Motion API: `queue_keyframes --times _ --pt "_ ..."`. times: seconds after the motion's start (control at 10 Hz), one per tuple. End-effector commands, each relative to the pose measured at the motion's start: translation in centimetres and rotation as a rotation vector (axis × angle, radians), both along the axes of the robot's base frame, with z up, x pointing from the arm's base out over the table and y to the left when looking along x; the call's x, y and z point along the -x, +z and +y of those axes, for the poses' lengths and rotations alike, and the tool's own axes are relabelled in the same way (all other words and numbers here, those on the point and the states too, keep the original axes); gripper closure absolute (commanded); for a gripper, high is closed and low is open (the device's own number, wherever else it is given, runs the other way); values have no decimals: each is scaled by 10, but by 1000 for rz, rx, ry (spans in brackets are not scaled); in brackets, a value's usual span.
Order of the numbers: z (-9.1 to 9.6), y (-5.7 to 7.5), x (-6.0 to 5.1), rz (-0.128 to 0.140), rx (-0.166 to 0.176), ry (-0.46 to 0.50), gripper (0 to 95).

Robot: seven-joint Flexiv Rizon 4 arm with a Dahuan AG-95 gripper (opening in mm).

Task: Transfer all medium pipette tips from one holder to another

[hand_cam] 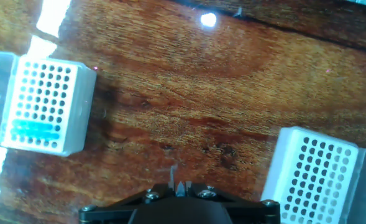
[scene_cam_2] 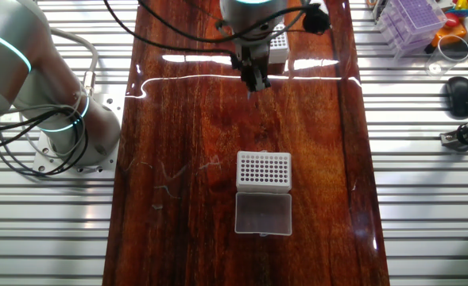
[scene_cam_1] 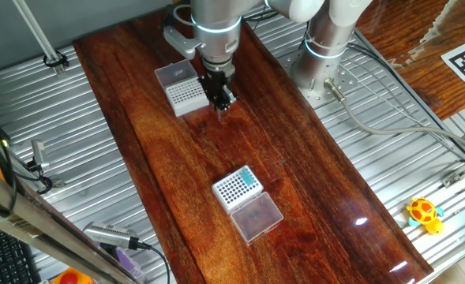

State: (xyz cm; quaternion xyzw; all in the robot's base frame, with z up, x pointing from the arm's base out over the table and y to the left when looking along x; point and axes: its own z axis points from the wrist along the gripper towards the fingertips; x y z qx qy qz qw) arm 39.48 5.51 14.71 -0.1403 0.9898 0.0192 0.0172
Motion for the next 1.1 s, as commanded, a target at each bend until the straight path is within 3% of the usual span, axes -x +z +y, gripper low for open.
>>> queue_keyframes --times 0.1,0.3,0.4,1.1 --pt "0 0 0 29 8 223 950" --pt "0 0 0 29 -5 355 950" --pt "0 0 0 33 -4 369 950" --pt "0 0 0 50 5 323 950"
